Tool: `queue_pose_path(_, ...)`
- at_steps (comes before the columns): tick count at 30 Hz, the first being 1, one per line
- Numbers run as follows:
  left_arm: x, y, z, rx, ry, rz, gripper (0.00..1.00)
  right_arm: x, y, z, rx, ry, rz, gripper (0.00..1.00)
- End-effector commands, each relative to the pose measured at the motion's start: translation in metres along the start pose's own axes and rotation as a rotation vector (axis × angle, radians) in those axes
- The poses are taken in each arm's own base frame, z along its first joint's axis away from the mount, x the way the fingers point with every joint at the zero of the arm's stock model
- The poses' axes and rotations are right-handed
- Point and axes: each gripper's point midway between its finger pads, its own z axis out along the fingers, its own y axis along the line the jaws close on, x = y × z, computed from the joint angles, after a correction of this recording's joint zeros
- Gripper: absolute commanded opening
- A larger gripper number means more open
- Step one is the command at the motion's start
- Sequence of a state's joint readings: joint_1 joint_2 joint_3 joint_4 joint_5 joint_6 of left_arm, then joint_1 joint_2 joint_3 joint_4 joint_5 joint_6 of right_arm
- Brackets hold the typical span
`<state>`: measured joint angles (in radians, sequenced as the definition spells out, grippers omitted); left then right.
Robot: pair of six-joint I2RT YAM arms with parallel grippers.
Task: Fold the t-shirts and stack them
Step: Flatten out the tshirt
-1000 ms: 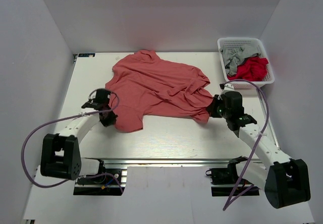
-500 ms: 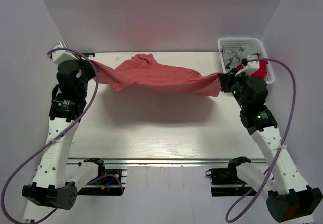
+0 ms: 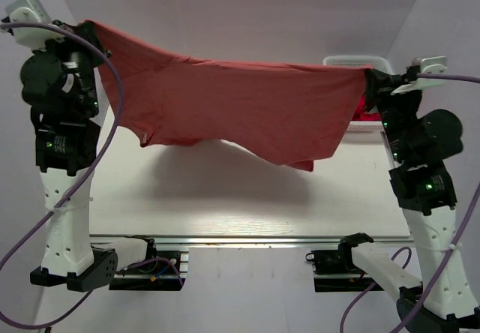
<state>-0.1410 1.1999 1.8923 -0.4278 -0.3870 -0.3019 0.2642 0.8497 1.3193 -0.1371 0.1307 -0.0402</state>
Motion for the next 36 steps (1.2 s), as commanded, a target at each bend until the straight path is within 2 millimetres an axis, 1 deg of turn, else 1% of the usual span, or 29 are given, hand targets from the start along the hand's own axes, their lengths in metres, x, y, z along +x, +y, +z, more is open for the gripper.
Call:
queue_pose_path(1, -0.069, -0.014, -0.024, 0.08, -0.154, 0.045, 0.0, -0.065, -0.007, -0.026, 0.002, -0.135, -0.084, 0.0)
queue_pose_path(2, -0.077, -0.015, -0.028, 0.084, -0.167, 0.04, 0.0, -0.08, -0.006, -0.034, -0.003, -0.162, -0.083, 0.0)
queue_pose_path(3, -0.097, -0.017, -0.039, 0.1, -0.21, 0.054, 0.0, -0.093, -0.007, -0.041, -0.003, -0.19, -0.085, 0.0)
queue_pose_path(4, -0.103, -0.018, -0.042, 0.103, -0.222, 0.049, 0.0, -0.096, -0.002, -0.045, -0.036, -0.192, -0.092, 0.0)
queue_pose_path(6, -0.129, -0.018, -0.061, 0.122, -0.281, 0.053, 0.0, -0.121, 0.001, -0.062, -0.058, -0.252, -0.104, 0.0)
queue_pose_path(7, -0.135, -0.019, -0.063, 0.126, -0.298, 0.046, 0.0, -0.131, 0.003, -0.069, -0.076, -0.27, -0.114, 0.0)
queue_pose_path(8, -0.15, -0.018, -0.074, 0.132, -0.336, 0.045, 0.0, -0.147, 0.004, -0.082, -0.084, -0.309, -0.113, 0.0)
queue_pose_path(9, -0.155, -0.021, -0.078, 0.146, -0.348, 0.043, 0.0, -0.159, 0.004, -0.09, -0.084, -0.336, -0.115, 0.0)
queue_pose_path(10, -0.164, -0.02, -0.086, 0.149, -0.371, 0.044, 0.0, -0.16, 0.003, -0.096, -0.086, -0.33, -0.117, 0.0)
queue_pose_path(11, -0.177, -0.021, -0.096, 0.165, -0.395, 0.037, 0.0, -0.165, 0.008, -0.102, -0.116, -0.344, -0.122, 0.0)
queue_pose_path(12, -0.179, -0.022, -0.099, 0.172, -0.398, 0.048, 0.0, -0.179, 0.008, -0.118, -0.117, -0.382, -0.121, 0.0)
queue_pose_path(14, -0.195, -0.024, -0.118, 0.205, -0.438, 0.047, 0.0, -0.184, 0.011, -0.129, -0.138, -0.4, -0.123, 0.0)
queue_pose_path(15, -0.199, -0.024, -0.125, 0.214, -0.449, 0.054, 0.0, -0.192, 0.011, -0.145, -0.14, -0.434, -0.123, 0.0)
queue_pose_path(17, -0.208, -0.027, -0.139, 0.253, -0.476, 0.052, 0.0, -0.194, 0.014, -0.155, -0.164, -0.445, -0.122, 0.0)
queue_pose_path(18, -0.216, -0.026, -0.153, 0.267, -0.498, 0.047, 0.0, -0.197, 0.015, -0.164, -0.169, -0.46, -0.117, 0.0)
queue_pose_path(20, -0.223, -0.026, -0.166, 0.291, -0.52, 0.052, 0.0, -0.201, 0.017, -0.179, -0.183, -0.482, -0.12, 0.0)
queue_pose_path(21, -0.225, -0.027, -0.172, 0.305, -0.527, 0.053, 0.0, -0.201, 0.017, -0.18, -0.185, -0.482, -0.115, 0.0)
queue_pose_path(22, -0.231, -0.028, -0.181, 0.322, -0.545, 0.051, 0.0, -0.203, 0.016, -0.186, -0.182, -0.494, -0.119, 0.0)
queue_pose_path(23, -0.234, -0.028, -0.184, 0.324, -0.554, 0.049, 0.0, -0.206, 0.015, -0.192, -0.18, -0.506, -0.114, 0.0)
queue_pose_path(27, -0.236, -0.031, -0.199, 0.37, -0.558, 0.06, 0.0, -0.205, 0.015, -0.202, -0.181, -0.519, -0.106, 0.0)
queue_pose_path(28, -0.232, -0.033, -0.196, 0.377, -0.547, 0.065, 0.0, -0.202, 0.016, -0.206, -0.182, -0.524, -0.109, 0.0)
queue_pose_path(29, -0.23, -0.035, -0.198, 0.392, -0.543, 0.061, 0.0, -0.195, 0.016, -0.2, -0.181, -0.508, -0.102, 0.0)
queue_pose_path(30, -0.219, -0.037, -0.189, 0.396, -0.513, 0.071, 0.0, -0.191, 0.013, -0.195, -0.161, -0.503, -0.094, 0.0)
queue_pose_path(31, -0.216, -0.038, -0.185, 0.395, -0.506, 0.073, 0.0, -0.19, 0.011, -0.196, -0.155, -0.509, -0.091, 0.0)
queue_pose_path(32, -0.209, -0.039, -0.18, 0.401, -0.488, 0.079, 0.0, -0.176, 0.009, -0.181, -0.135, -0.466, -0.087, 0.0)
queue_pose_path(33, -0.207, -0.042, -0.181, 0.421, -0.487, 0.084, 0.0, -0.177, 0.008, -0.181, -0.128, -0.475, -0.083, 0.0)
queue_pose_path(34, -0.195, -0.043, -0.17, 0.416, -0.459, 0.091, 0.0, -0.174, 0.007, -0.177, -0.122, -0.469, -0.081, 0.0)
queue_pose_path(35, -0.188, -0.043, -0.164, 0.413, -0.441, 0.095, 0.0, -0.16, 0.008, -0.163, -0.122, -0.435, -0.076, 0.0)
queue_pose_path(36, -0.177, -0.043, -0.156, 0.409, -0.413, 0.102, 0.0, -0.156, 0.008, -0.159, -0.12, -0.425, -0.073, 0.0)
